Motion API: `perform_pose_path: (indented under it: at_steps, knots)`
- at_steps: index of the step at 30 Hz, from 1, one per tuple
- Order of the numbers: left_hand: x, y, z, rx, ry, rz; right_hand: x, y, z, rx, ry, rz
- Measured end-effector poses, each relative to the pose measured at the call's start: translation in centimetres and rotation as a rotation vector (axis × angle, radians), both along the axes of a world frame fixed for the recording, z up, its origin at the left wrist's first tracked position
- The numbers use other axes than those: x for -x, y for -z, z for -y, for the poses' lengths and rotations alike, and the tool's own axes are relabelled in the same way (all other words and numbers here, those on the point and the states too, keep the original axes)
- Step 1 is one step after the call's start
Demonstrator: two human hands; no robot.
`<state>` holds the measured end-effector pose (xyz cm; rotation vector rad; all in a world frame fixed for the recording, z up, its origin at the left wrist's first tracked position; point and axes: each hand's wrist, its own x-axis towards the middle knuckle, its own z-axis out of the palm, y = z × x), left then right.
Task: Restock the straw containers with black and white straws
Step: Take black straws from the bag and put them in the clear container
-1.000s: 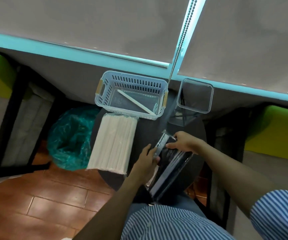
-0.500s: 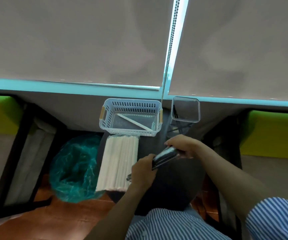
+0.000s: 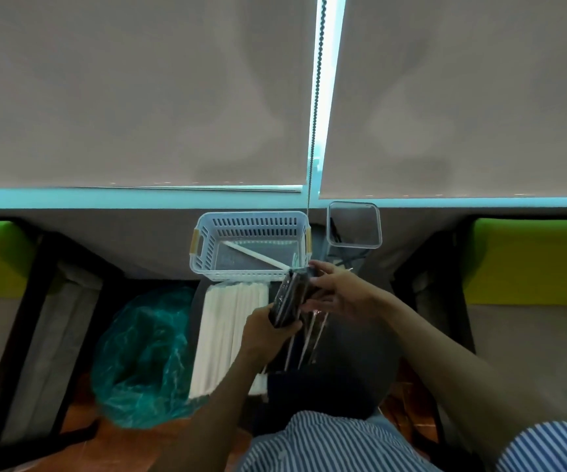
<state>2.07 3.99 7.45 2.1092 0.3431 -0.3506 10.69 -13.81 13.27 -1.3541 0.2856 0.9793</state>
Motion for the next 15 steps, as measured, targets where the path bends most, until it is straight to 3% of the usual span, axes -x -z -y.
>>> perform_pose_path:
  at_steps: [2,4,10,15]
  knots:
    - [-0.3,-0.1,-0.4,0.063,0.013,-0.023,0.1,0.6,0.8,0.326,-0.295,0.349]
    - [-0.6,-0.4,-0.5,0.107,0.031,-0.027,0.3,0.9,0.9,0.49,-0.415,0.554]
    - [-1.0,-1.8,-0.5,0.337,0.116,-0.044,1.9,1.8,0.5,0.632,-0.363,0.859]
    - [-0.5,-2.4,-1.4,0.391,0.158,-0.103,2.9,1.6,1.5,1.039,-0.436,1.107]
